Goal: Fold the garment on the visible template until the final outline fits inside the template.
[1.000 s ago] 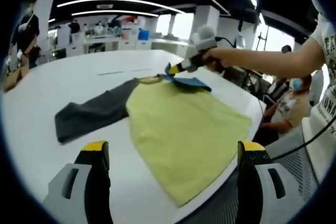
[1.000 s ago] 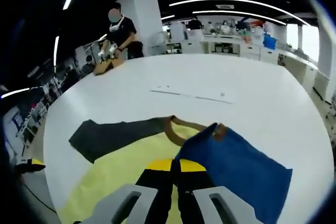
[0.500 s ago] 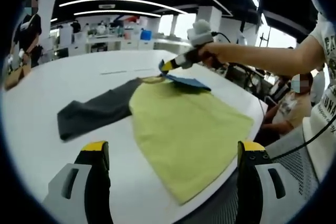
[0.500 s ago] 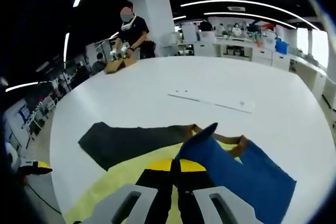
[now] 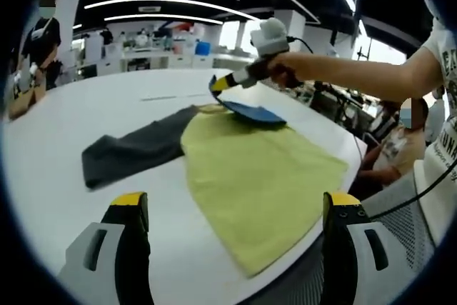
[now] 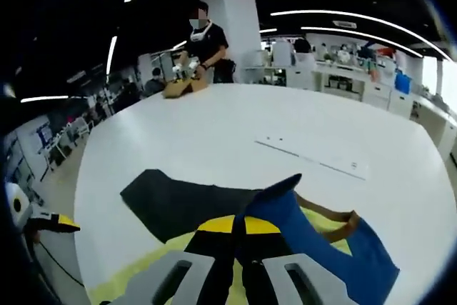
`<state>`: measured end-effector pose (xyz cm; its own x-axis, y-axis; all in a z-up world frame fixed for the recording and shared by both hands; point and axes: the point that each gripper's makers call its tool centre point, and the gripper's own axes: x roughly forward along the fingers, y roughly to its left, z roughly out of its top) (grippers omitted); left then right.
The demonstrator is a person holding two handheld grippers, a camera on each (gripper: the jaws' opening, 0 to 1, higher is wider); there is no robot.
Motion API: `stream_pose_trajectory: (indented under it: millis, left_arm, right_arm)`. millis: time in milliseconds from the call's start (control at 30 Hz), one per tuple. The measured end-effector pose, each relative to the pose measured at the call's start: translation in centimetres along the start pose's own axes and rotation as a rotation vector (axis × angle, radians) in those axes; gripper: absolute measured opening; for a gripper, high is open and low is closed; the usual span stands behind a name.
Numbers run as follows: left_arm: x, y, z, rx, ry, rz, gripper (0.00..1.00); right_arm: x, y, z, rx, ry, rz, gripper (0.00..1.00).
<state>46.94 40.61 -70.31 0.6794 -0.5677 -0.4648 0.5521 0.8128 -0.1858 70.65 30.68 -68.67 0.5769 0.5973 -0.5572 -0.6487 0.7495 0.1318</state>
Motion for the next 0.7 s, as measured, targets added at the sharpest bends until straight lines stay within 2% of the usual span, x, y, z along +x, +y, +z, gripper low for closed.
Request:
stream_pose_trajectory:
  millis: [200, 433, 567, 700]
  left_arm:
    - [0.2, -0.1, 0.0, -0.001, -0.001, -0.001, 0.99]
    - [0.1, 0.1, -0.2, -0.005, 0.006, 0.007, 0.99]
    - [0.1, 0.1, -0.2, -0.006, 0.002, 0.010, 0.99]
    - [0.1, 0.3, -0.3, -0.010, 0.004, 0.019, 0.99]
  right_arm:
    - [0.8, 1.9, -0.3, -0.031, 0.010, 0.045, 0.00]
    - [1.5, 4.2, -2.1, -0.110, 0.057, 0.086, 0.00]
    - [1.9, 5.8, -2.8, -0.157, 0.061, 0.124, 0.00]
    - [1.9, 7.2, -3.8, -0.155, 0.074, 0.162, 0.00]
